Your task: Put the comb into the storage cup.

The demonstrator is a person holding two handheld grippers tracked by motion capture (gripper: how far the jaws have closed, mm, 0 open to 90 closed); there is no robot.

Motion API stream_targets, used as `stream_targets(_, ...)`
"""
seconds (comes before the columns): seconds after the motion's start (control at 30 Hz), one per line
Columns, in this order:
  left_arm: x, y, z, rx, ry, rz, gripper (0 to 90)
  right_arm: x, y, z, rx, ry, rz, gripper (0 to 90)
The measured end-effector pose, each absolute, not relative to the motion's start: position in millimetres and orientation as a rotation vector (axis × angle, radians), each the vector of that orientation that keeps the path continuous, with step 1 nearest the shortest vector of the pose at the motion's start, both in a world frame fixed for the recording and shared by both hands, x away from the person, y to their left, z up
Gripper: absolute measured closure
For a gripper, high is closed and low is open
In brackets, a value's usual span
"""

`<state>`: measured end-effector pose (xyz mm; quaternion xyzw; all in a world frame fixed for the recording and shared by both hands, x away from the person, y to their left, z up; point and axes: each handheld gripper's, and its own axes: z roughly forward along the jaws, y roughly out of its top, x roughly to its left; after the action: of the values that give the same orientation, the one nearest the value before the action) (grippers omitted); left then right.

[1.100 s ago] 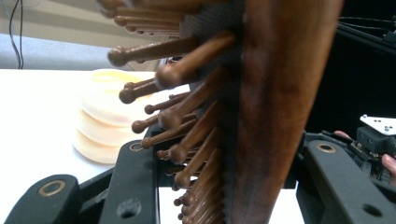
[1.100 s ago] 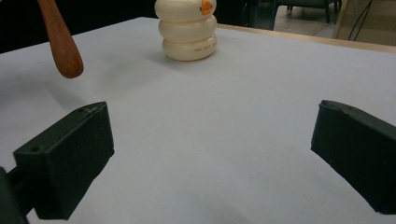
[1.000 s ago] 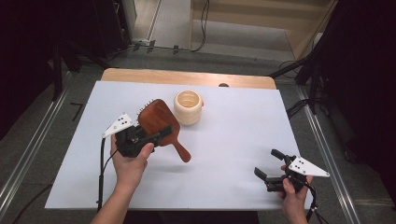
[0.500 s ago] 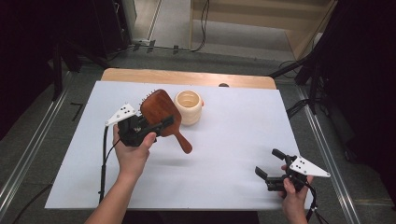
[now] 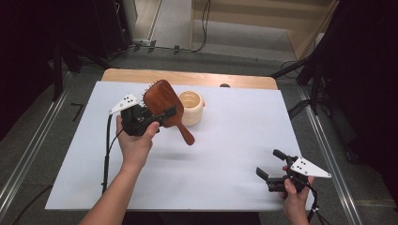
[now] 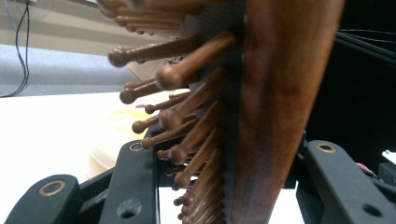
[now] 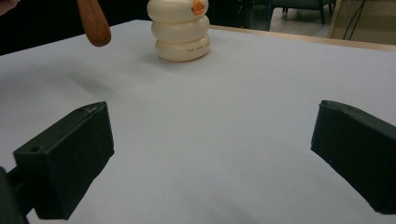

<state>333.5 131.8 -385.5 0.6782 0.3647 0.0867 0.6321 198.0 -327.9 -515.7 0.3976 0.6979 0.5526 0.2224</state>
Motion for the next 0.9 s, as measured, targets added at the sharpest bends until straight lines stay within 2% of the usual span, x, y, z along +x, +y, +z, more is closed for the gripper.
stream_targets(0.9, 371.6, 120.9, -371.3, 1.544, 0.839, 0.223, 55.6, 198.8, -326.1, -516.5, 1.093, 1.936, 1.514, 0.0)
